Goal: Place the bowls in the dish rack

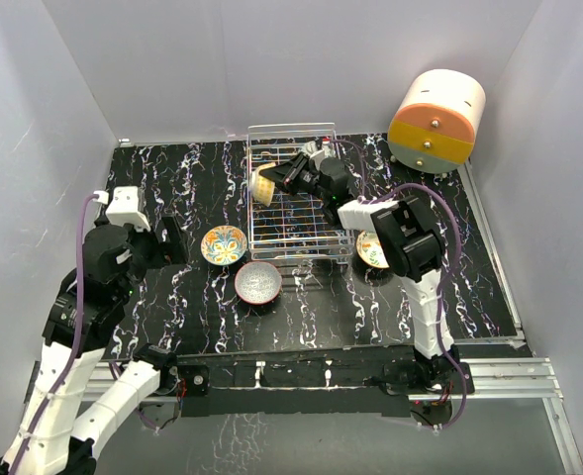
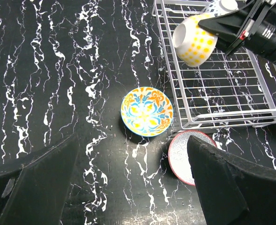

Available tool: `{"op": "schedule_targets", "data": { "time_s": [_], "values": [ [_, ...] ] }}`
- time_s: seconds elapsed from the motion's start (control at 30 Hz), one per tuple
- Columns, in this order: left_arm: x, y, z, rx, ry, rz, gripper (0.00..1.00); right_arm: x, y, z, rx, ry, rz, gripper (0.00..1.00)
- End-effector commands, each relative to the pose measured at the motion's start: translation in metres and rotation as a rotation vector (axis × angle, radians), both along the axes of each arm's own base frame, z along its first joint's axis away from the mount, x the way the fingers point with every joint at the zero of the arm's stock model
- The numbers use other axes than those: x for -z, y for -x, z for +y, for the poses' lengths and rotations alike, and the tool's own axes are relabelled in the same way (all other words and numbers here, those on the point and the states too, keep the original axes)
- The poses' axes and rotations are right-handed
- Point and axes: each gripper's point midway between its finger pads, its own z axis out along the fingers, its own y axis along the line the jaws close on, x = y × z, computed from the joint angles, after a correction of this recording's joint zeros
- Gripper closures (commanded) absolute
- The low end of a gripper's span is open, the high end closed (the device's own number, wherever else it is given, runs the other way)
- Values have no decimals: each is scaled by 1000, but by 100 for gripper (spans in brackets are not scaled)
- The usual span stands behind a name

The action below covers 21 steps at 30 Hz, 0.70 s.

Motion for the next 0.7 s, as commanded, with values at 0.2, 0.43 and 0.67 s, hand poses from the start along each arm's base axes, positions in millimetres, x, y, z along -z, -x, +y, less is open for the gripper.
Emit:
{"op": "schedule_targets", "data": {
  "time_s": [0.2,0.43,0.67],
  "values": [
    [-16,7,9,-27,-14,-35,3,-16,-22,-7,104,91,15,91],
    [-14,9,11,-32,-13,-32,3,15,-21,-28,150,138,132,89],
    [-12,8,10,-33,-13,-25,3,30,-15,-44,156,137,171,88]
  ]
}}
